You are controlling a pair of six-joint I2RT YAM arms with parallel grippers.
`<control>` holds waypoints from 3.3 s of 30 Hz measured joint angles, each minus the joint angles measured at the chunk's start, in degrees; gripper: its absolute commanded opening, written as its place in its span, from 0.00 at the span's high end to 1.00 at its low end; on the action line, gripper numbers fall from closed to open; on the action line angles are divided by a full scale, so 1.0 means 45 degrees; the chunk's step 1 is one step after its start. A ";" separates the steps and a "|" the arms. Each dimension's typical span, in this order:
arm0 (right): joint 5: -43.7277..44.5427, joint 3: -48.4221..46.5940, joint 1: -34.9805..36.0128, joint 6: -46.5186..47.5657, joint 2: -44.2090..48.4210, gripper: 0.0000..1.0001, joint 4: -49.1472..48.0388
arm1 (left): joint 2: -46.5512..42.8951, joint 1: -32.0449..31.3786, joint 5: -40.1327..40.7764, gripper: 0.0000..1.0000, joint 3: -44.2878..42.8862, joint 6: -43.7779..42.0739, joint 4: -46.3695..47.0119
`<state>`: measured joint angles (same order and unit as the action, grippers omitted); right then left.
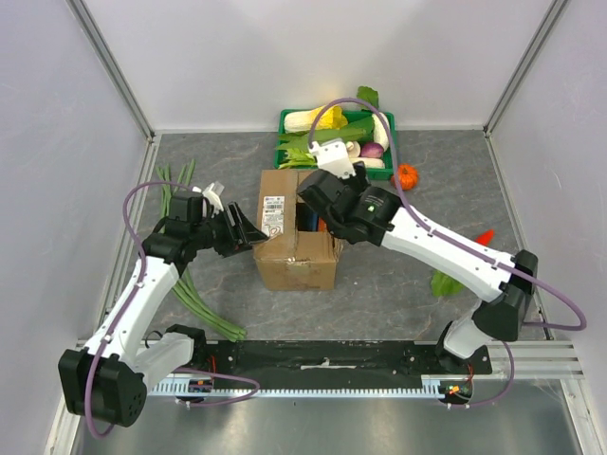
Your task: Unpack the express box
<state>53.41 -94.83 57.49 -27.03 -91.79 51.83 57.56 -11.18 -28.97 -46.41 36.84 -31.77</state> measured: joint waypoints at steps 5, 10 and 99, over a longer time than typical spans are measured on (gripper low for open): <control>-0.1258 0.1807 -0.1030 -0.0097 0.1345 0.27 -0.0743 | -0.0233 0.0044 0.0510 0.30 -0.0321 -0.0165 -0.0471; -0.2297 0.2851 -0.2195 -0.0087 0.2783 0.24 -0.1219 | -0.0495 0.0053 0.0865 0.29 -0.0928 -0.0500 -0.0729; -0.5338 0.4673 -0.2239 -0.2186 0.0393 0.35 -0.4682 | 0.5984 -0.7980 1.2580 0.21 -0.7407 -0.2089 -0.2749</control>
<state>29.39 -73.80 47.42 -36.86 -90.02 30.76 84.49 -47.09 27.64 -79.75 27.44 -44.14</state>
